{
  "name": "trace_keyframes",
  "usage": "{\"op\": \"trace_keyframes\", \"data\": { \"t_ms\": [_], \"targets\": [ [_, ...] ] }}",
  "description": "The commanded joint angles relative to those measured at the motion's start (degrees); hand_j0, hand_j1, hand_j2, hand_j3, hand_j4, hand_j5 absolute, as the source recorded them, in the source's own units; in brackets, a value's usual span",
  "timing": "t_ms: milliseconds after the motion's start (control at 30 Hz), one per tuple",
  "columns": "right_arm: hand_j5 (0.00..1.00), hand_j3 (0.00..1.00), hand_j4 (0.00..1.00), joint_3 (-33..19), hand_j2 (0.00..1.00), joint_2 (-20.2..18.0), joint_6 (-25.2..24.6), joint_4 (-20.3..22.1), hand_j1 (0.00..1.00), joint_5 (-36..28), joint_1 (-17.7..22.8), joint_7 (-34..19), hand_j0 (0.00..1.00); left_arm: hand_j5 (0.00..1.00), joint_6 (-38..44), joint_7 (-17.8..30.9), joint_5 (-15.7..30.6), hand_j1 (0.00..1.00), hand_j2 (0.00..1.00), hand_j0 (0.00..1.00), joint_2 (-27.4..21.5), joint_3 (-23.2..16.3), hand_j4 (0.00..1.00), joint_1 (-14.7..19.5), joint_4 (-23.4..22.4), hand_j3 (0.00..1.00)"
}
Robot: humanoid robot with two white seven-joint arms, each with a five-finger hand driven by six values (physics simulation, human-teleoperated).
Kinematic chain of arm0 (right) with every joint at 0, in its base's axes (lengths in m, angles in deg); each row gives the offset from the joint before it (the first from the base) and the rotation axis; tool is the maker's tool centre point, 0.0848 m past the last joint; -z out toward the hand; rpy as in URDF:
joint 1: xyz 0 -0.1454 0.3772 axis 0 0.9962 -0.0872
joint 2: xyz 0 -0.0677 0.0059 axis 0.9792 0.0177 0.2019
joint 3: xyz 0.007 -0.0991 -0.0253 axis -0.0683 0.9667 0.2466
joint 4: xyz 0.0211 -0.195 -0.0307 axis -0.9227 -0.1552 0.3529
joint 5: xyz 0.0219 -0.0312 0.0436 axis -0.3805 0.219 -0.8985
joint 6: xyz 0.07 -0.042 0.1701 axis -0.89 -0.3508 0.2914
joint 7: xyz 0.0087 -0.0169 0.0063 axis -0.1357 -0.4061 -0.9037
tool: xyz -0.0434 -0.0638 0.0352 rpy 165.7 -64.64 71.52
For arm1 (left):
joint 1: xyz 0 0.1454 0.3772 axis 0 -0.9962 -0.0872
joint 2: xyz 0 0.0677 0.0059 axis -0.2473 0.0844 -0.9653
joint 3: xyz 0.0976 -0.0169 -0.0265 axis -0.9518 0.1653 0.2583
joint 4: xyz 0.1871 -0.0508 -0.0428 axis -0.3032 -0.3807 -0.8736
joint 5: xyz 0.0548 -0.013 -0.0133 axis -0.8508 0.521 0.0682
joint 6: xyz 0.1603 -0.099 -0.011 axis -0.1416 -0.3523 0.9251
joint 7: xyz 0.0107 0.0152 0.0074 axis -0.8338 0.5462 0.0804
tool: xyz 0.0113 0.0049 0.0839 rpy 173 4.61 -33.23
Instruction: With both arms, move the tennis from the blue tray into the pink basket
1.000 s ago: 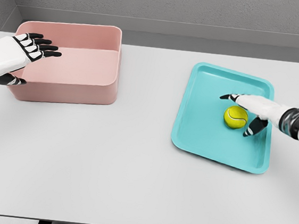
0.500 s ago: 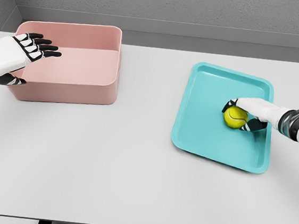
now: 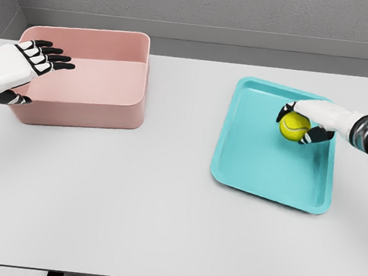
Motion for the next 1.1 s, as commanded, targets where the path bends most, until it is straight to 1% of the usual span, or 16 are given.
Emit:
{"op": "trace_keyframes", "data": {
  "t_ms": [0, 100, 200, 267, 333, 433, 500, 567, 600, 633, 667, 733, 933, 1000, 1067],
  "targets": [
    [0.56, 0.56, 0.56, -0.1, 0.56, 0.2, 0.0, 1.8, 0.56, 0.0, 0.0, -1.0, 0.56, 1.00, 0.0, 0.0, 0.4, 1.00, 1.00, 1.00, -0.1, 0.0, 1.00, 0.0, 0.1, 1.00],
    [0.56, 0.56, 0.56, 0.0, 0.56, 0.8, -0.1, 3.8, 0.56, 0.0, -0.9, -1.5, 0.56, 1.00, 0.0, 0.0, 0.4, 1.00, 1.00, 1.00, -0.1, 0.1, 1.00, 0.1, 0.0, 1.00],
    [0.56, 0.56, 0.56, 0.0, 0.56, 1.3, 0.3, 5.0, 0.56, 0.0, -1.2, -2.4, 0.56, 1.00, 0.0, 0.0, 0.4, 1.00, 1.00, 1.00, -0.1, 0.1, 1.00, 0.1, 0.0, 1.00],
    [0.56, 0.56, 0.56, 0.2, 0.56, 2.1, 0.6, 5.0, 0.56, 0.0, -1.2, -2.5, 0.56, 1.00, 0.0, 0.0, 0.4, 1.00, 1.00, 1.00, -0.1, 0.1, 1.00, 0.1, 0.0, 1.00],
    [0.56, 0.56, 0.56, 0.2, 0.56, 3.6, 1.4, 5.0, 0.56, 0.0, -2.1, -3.4, 0.56, 1.00, 0.0, 0.0, 0.4, 1.00, 1.00, 1.00, -0.1, 0.1, 1.00, 0.1, 0.0, 1.00],
    [0.56, 0.56, 0.56, 0.6, 0.56, 6.0, 1.4, 5.0, 0.56, 0.0, -3.5, -4.9, 0.56, 1.00, 0.0, 0.0, 0.4, 1.00, 1.00, 1.00, -0.1, 0.1, 1.00, 0.1, -0.1, 1.00],
    [0.56, 0.56, 0.56, 0.7, 0.56, 7.7, 1.4, 5.0, 0.56, 0.0, -4.1, -5.0, 0.56, 1.00, 0.0, 0.0, 0.4, 1.00, 1.00, 1.00, -0.1, 0.2, 1.00, 0.1, -0.1, 1.00],
    [0.56, 0.56, 0.56, 0.7, 0.56, 9.5, 1.3, 5.0, 0.56, 0.0, -4.2, -6.6, 0.56, 1.00, 0.0, 0.0, 0.4, 1.00, 1.00, 1.00, -0.1, 0.1, 1.00, 0.1, -0.2, 1.00],
    [0.56, 0.56, 0.56, 0.7, 0.56, 9.7, 1.3, 5.0, 0.56, 0.0, -4.6, -6.7, 0.56, 1.00, 0.0, 0.0, 0.4, 1.00, 1.00, 1.00, -0.1, 0.2, 1.00, 0.1, -0.3, 1.00],
    [0.56, 0.56, 0.56, 0.7, 0.56, 10.7, 1.2, 5.0, 0.56, 0.1, -4.7, -6.7, 0.56, 1.00, 0.0, 0.0, 0.4, 1.00, 1.00, 1.00, -0.1, 0.2, 1.00, 0.1, -0.2, 1.00],
    [0.56, 0.56, 0.56, 0.7, 0.56, 12.0, 1.2, 5.0, 0.56, 0.1, -4.9, -7.8, 0.56, 1.00, 0.0, 0.0, 0.4, 1.00, 1.00, 1.00, -0.1, 0.2, 1.00, 0.1, -0.3, 1.00],
    [0.56, 0.56, 0.56, 0.7, 0.56, 14.5, 1.2, 5.0, 0.56, 0.2, -5.4, -8.0, 0.56, 1.00, 0.0, 0.0, 0.4, 1.00, 1.00, 1.00, -0.1, 0.2, 1.00, 0.0, -0.2, 1.00],
    [0.56, 0.56, 0.56, 1.9, 0.56, 18.3, 1.4, 5.0, 0.56, 0.1, -5.5, -8.0, 0.56, 1.00, 0.0, 0.0, 0.4, 1.00, 1.00, 1.00, -0.2, 0.2, 1.00, 0.0, -0.2, 1.00],
    [0.56, 0.56, 0.56, 2.3, 0.56, 19.7, 1.4, 5.0, 0.56, 0.1, -5.5, -8.0, 0.56, 1.00, 0.0, 0.0, 0.5, 1.00, 1.00, 1.00, -2.0, 0.4, 1.00, -0.1, -0.2, 1.00],
    [0.56, 0.56, 0.56, 3.1, 0.56, 22.4, 2.2, 5.0, 0.56, 0.1, -5.4, -8.0, 0.56, 1.00, 0.0, 0.0, 0.5, 1.00, 1.00, 1.00, -2.0, 0.5, 1.00, -0.1, -0.2, 1.00]
  ]
}}
